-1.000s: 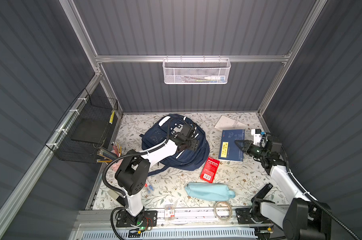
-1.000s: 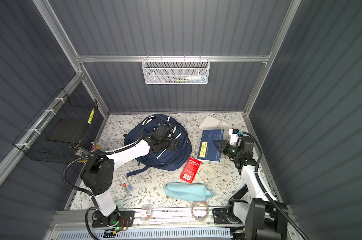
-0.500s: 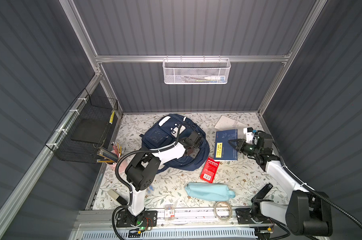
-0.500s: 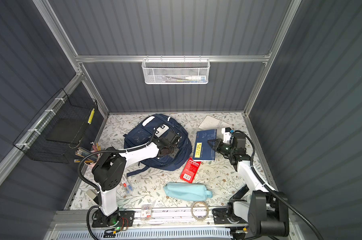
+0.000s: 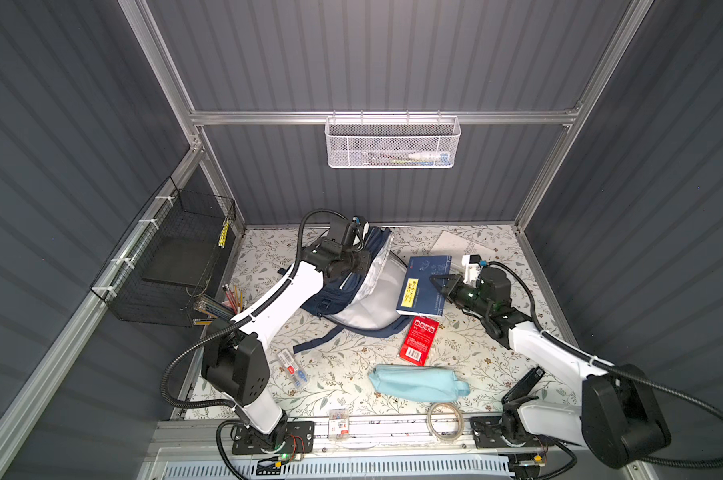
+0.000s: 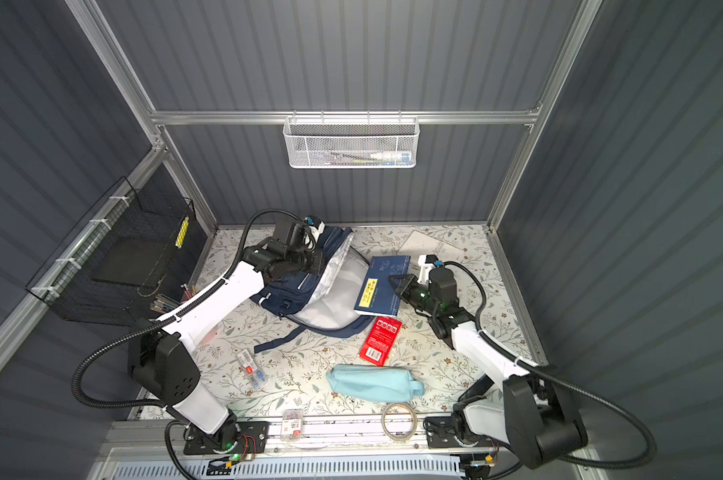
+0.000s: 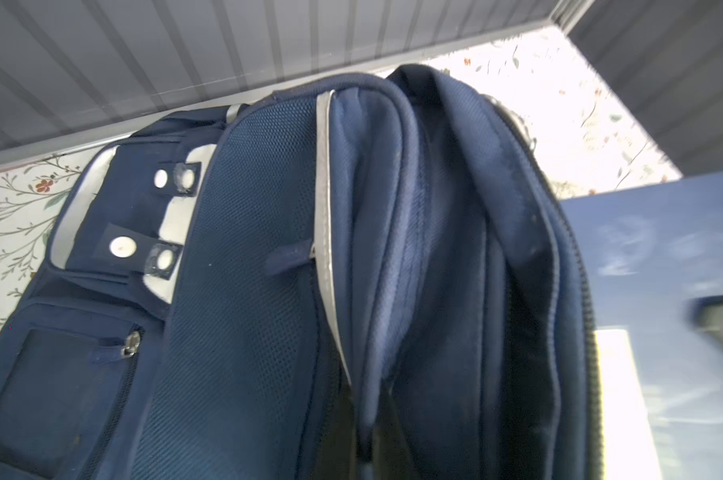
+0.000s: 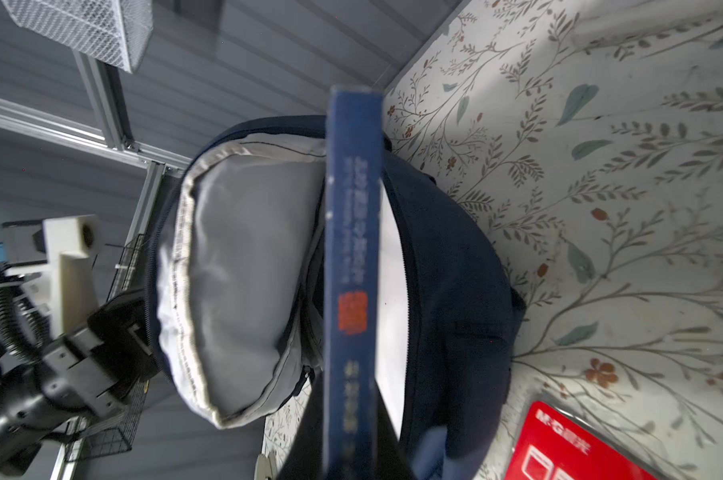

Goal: Pack the student bag

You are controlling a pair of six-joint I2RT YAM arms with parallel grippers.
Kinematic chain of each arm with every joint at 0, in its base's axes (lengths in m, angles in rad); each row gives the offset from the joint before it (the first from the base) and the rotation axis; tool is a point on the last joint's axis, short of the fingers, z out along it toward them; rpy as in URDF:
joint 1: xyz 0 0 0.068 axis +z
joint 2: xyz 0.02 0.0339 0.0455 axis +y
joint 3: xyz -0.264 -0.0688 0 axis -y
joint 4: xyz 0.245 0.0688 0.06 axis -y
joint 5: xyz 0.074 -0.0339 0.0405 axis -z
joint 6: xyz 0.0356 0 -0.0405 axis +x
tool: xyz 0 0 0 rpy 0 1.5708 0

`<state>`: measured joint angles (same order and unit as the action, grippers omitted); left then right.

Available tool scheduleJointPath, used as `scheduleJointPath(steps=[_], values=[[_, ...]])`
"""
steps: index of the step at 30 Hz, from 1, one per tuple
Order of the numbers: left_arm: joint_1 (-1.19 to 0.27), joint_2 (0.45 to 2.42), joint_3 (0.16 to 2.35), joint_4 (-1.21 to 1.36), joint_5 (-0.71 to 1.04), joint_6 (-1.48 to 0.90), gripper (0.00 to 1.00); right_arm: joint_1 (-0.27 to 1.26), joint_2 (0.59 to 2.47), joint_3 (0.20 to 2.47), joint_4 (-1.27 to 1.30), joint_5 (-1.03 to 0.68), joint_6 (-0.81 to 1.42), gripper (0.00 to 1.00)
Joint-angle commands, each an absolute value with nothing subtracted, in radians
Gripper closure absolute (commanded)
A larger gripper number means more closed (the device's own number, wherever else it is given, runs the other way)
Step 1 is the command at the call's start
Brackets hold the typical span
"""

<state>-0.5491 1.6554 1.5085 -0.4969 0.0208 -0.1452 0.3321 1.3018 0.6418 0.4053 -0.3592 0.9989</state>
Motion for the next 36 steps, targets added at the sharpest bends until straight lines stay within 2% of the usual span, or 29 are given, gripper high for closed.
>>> scheduleJointPath(steps=[1, 5, 11, 21, 23, 25, 26, 32, 36], values=[[-0.556, 1.627, 1.571, -0.443, 0.086, -0.171, 1.00, 0.427, 1.413, 0.722, 0.573, -0.216, 1.090, 1.00], [-0.552, 1.635, 1.606, -0.455, 0.081, -0.175, 1.00, 0.536, 1.622, 0.884, 0.633, -0.192, 1.112, 1.00], [-0.548, 1.641, 1.635, -0.455, 0.106, -0.188, 1.00, 0.605, 1.935, 1.160, 0.673, -0.197, 1.156, 1.00], [-0.546, 1.636, 1.627, -0.454, 0.138, -0.199, 1.00, 0.660, 2.235, 1.468, 0.534, -0.140, 1.159, 0.99], [-0.546, 1.632, 1.620, -0.447, 0.139, -0.201, 1.00, 0.667, 2.271, 1.513, 0.505, -0.156, 1.159, 0.91], [-0.546, 1.630, 1.618, -0.447, 0.137, -0.201, 1.00, 0.668, 2.280, 1.530, 0.473, -0.182, 1.159, 0.73], [-0.545, 1.631, 1.615, -0.448, 0.134, -0.203, 1.00, 0.667, 2.269, 1.513, 0.466, -0.183, 1.157, 0.68], [-0.544, 1.622, 1.578, -0.430, 0.125, -0.217, 1.00, 0.644, 2.056, 1.320, 0.411, -0.176, 1.062, 0.47], [-0.545, 1.623, 1.548, -0.412, 0.125, -0.241, 1.00, 0.617, 1.886, 1.142, 0.397, -0.184, 1.013, 0.44]])
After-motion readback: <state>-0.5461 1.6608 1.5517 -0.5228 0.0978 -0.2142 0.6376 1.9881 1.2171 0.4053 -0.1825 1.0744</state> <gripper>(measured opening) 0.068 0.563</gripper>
